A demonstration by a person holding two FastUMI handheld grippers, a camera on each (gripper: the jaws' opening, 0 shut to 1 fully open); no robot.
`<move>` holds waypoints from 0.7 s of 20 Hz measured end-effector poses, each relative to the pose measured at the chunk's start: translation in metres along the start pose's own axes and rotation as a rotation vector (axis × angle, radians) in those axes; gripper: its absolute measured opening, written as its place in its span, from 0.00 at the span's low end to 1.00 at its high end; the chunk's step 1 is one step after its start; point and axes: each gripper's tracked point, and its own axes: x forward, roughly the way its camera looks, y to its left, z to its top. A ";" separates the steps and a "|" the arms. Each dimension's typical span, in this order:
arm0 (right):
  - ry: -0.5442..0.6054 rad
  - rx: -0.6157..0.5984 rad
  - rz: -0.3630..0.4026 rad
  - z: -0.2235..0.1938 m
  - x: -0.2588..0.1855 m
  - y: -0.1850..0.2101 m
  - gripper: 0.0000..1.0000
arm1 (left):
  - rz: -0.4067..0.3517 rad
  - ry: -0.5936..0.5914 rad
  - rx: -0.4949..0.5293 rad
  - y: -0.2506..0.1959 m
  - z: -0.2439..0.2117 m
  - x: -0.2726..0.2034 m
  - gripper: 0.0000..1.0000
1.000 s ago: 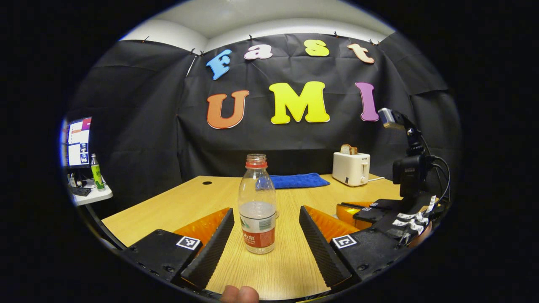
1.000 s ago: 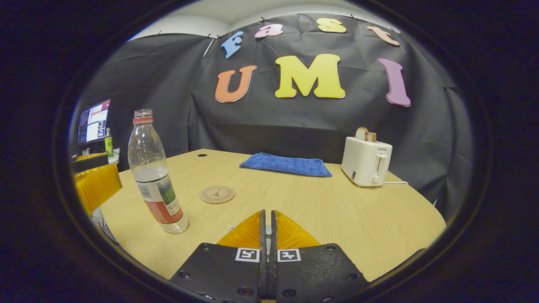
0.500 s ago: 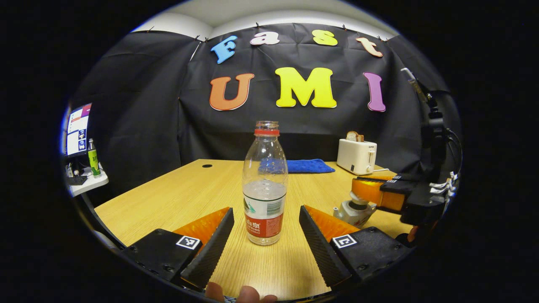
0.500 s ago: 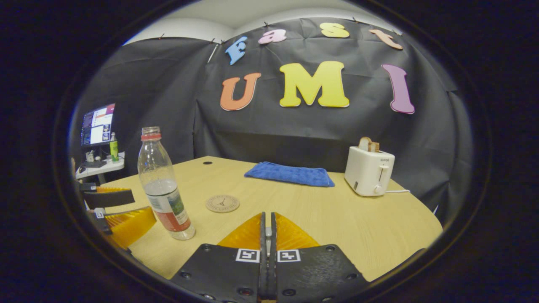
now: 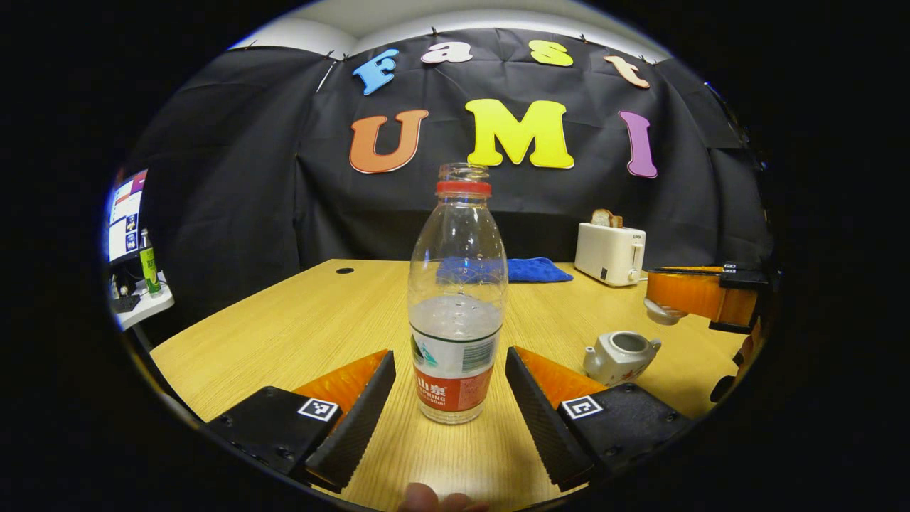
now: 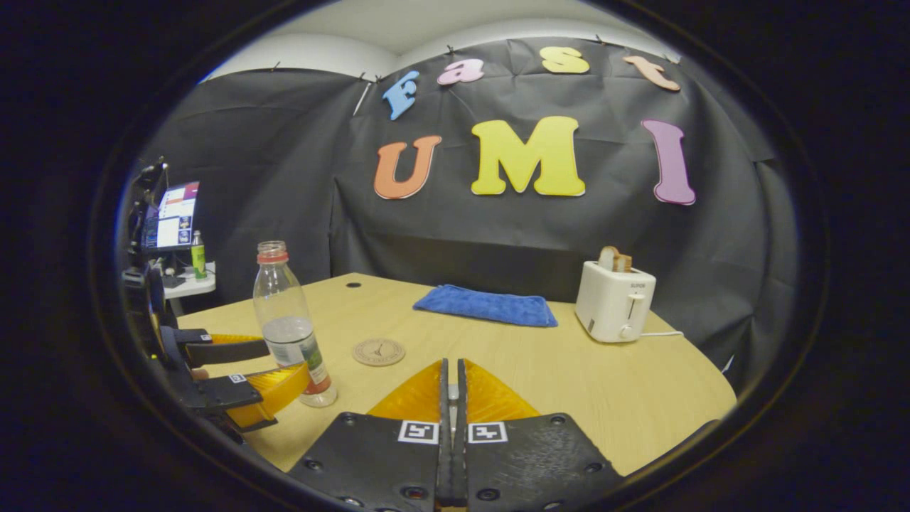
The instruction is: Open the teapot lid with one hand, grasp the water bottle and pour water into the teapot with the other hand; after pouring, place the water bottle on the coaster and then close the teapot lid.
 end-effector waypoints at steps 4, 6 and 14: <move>0.004 -0.002 -0.006 -0.001 -0.007 -0.007 0.00 | 0.004 0.005 0.022 0.003 0.001 0.007 0.95; 0.004 0.001 -0.010 -0.002 -0.010 -0.010 0.01 | 0.007 0.003 0.035 0.003 0.002 0.011 0.81; 0.007 0.010 -0.030 -0.005 -0.021 -0.034 0.00 | 0.078 -0.028 0.270 0.021 0.036 0.010 0.76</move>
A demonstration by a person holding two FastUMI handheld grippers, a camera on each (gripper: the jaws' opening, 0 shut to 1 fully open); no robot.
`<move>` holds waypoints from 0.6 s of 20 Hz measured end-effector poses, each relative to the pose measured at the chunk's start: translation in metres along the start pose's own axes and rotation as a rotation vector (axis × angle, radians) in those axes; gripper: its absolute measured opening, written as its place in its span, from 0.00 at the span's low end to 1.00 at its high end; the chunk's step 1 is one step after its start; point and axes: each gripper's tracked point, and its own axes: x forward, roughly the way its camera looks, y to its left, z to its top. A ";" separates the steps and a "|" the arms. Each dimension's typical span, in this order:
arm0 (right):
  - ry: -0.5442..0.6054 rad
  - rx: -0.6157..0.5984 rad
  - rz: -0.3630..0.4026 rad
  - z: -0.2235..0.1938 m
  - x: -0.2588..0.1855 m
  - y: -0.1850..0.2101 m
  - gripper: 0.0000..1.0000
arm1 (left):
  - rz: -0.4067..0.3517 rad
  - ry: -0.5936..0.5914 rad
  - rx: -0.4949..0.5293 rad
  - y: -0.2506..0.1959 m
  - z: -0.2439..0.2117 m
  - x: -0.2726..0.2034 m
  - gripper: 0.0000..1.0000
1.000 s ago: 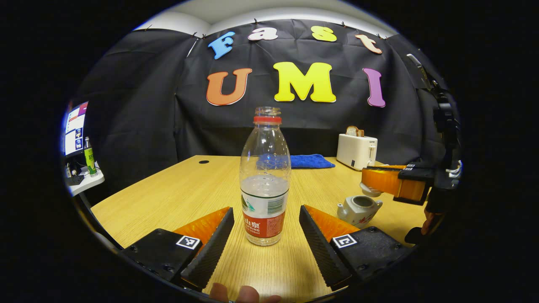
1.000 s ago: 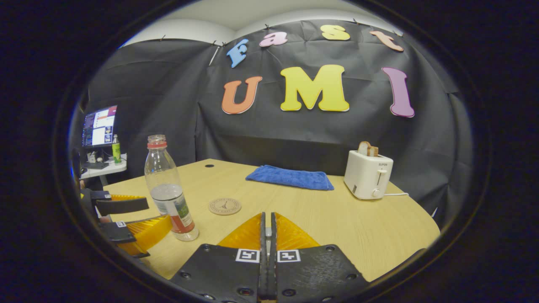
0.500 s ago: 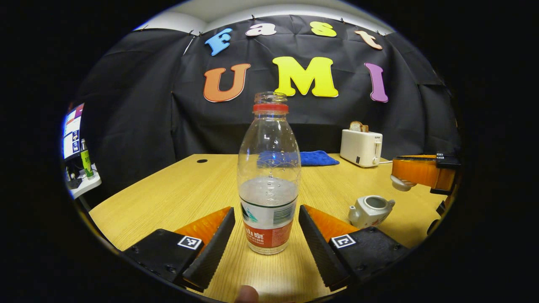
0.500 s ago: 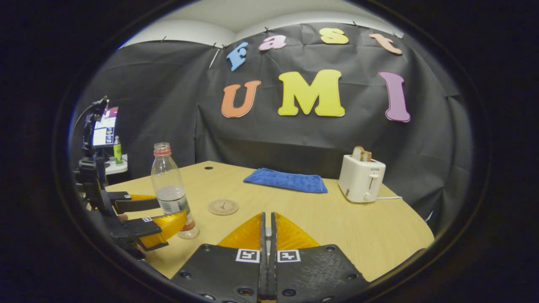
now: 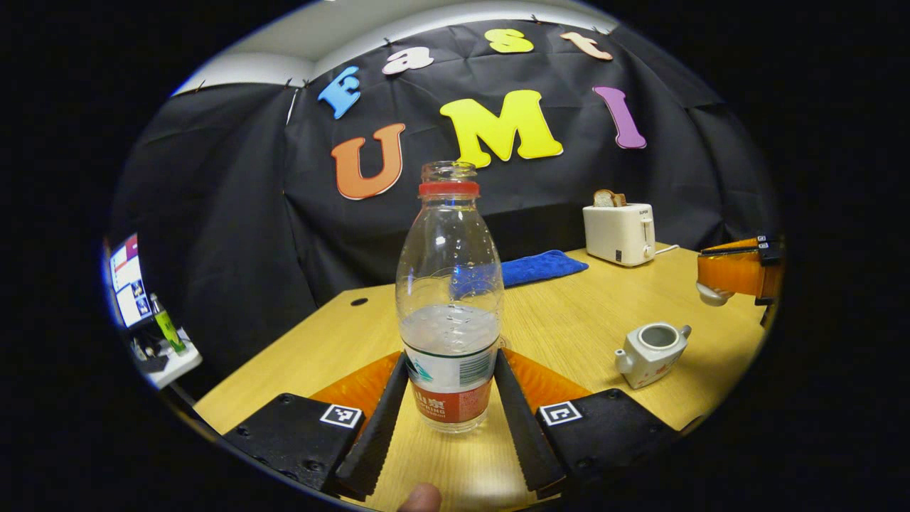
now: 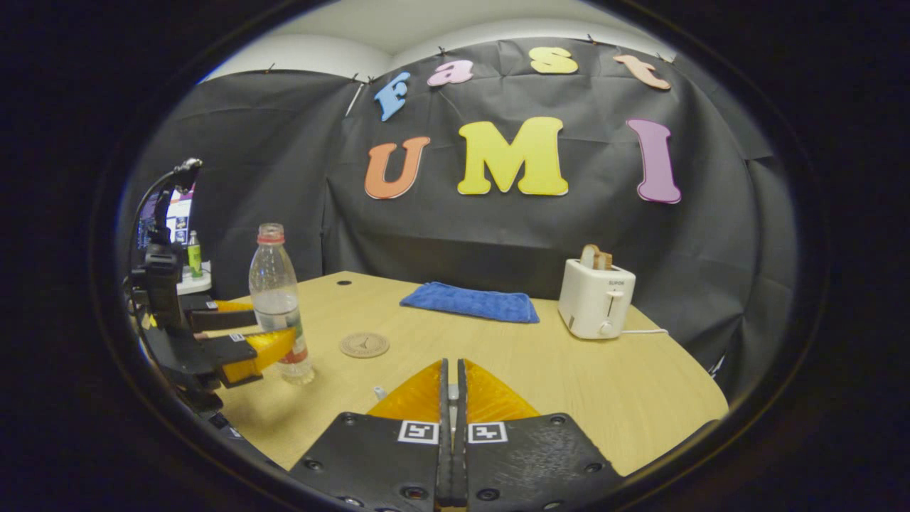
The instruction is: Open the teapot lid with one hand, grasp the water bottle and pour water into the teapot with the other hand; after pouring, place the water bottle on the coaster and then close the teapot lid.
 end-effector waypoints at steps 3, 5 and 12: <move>-0.001 0.000 -0.009 -0.001 -0.004 -0.012 0.00 | 0.037 -0.028 0.192 0.005 0.015 0.002 0.75; -0.005 0.002 -0.018 -0.001 -0.007 -0.022 0.01 | 0.057 -0.043 0.341 0.007 0.023 0.004 0.75; 0.008 0.004 -0.052 -0.013 -0.016 -0.053 0.00 | 0.075 -0.028 0.726 0.010 0.026 0.013 0.74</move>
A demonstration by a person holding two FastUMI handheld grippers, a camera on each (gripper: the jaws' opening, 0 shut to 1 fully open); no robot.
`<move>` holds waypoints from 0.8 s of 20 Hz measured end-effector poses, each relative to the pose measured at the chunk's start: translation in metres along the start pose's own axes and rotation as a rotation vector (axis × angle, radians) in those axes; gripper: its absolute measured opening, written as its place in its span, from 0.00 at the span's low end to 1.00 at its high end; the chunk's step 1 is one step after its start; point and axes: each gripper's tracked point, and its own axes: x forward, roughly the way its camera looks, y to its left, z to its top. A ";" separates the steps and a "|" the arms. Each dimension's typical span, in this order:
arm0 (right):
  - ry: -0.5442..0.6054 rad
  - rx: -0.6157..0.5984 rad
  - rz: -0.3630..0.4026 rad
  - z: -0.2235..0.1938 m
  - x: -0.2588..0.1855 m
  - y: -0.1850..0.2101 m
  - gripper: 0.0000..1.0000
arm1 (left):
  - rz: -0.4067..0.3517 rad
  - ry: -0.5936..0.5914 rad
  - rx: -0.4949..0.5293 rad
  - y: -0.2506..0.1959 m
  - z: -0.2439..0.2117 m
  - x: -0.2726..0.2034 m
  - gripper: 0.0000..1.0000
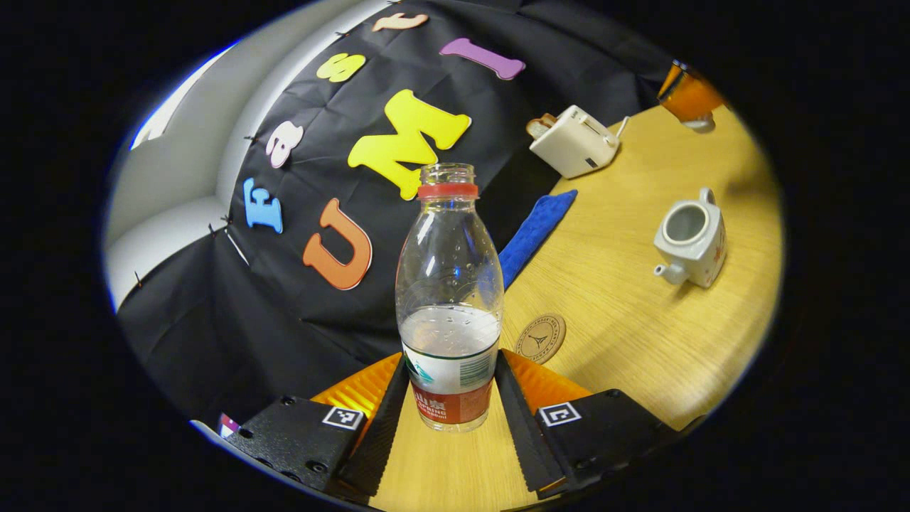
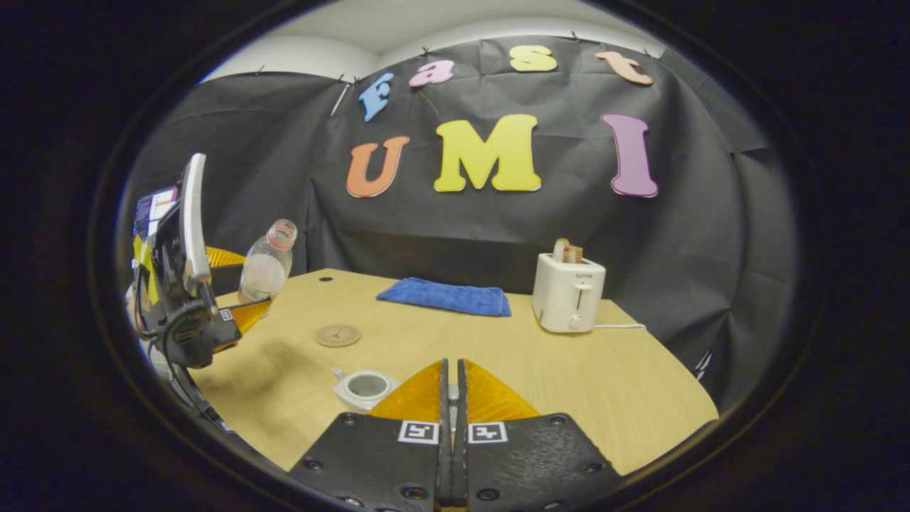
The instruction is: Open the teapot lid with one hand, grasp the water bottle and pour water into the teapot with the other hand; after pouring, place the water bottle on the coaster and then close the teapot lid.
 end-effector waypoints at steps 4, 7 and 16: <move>-0.005 -0.001 -0.002 -0.001 -0.004 -0.007 0.00 | -0.030 -0.022 0.213 -0.012 0.012 0.001 0.74; -0.006 0.002 0.003 0.000 -0.007 -0.010 0.01 | -0.067 -0.042 0.369 -0.025 0.020 0.004 0.74; -0.014 -0.006 -0.002 -0.001 -0.015 -0.020 0.00 | -0.121 -0.080 0.666 -0.047 0.029 0.005 0.77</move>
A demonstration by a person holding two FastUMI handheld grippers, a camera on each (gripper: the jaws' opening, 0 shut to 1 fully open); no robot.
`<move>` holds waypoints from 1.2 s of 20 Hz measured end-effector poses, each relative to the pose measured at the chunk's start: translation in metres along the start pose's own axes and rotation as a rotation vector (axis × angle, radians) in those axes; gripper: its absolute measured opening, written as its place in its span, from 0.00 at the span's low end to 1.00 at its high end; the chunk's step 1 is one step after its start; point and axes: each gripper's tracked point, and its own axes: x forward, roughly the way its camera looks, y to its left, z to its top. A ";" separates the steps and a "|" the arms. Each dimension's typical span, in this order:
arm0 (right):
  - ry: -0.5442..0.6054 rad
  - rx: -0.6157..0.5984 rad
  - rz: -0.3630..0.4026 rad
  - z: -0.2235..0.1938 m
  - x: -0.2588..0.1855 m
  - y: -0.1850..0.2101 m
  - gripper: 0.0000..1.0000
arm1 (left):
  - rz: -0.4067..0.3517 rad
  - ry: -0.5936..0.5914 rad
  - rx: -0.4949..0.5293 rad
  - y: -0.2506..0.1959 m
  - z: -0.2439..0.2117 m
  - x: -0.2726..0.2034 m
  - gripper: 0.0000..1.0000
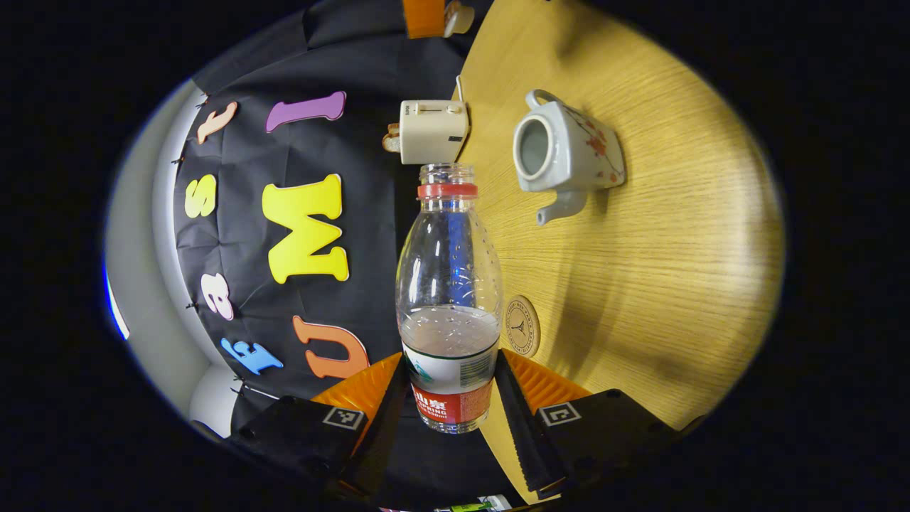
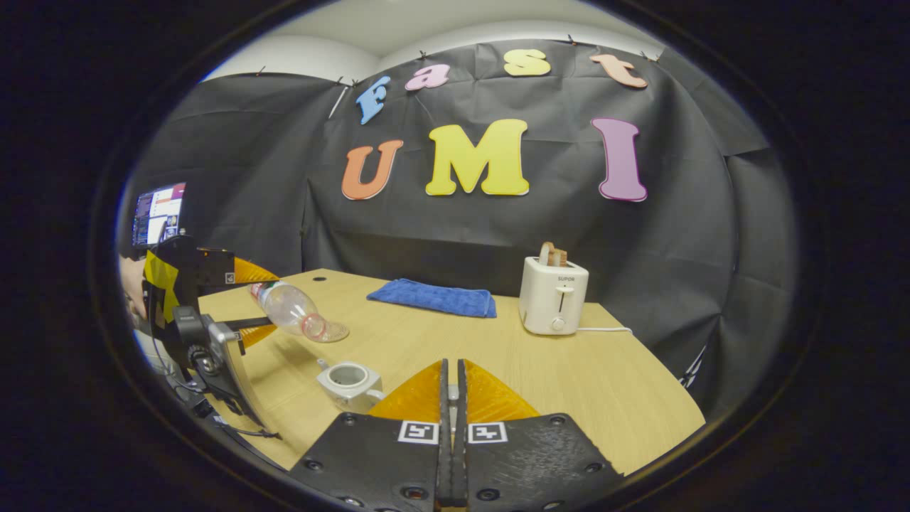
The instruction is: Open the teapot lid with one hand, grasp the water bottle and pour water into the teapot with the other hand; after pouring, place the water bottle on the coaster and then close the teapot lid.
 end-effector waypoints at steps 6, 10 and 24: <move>0.002 -0.005 0.002 -0.004 -0.005 -0.002 0.00 | -0.017 0.001 0.100 -0.006 0.008 0.004 0.74; -0.002 -0.002 0.000 -0.004 -0.007 -0.004 0.00 | -0.016 0.016 0.151 -0.002 0.009 0.008 0.74; -0.009 0.012 -0.002 -0.008 -0.013 -0.013 0.00 | -0.009 0.064 0.282 0.015 0.013 0.010 0.74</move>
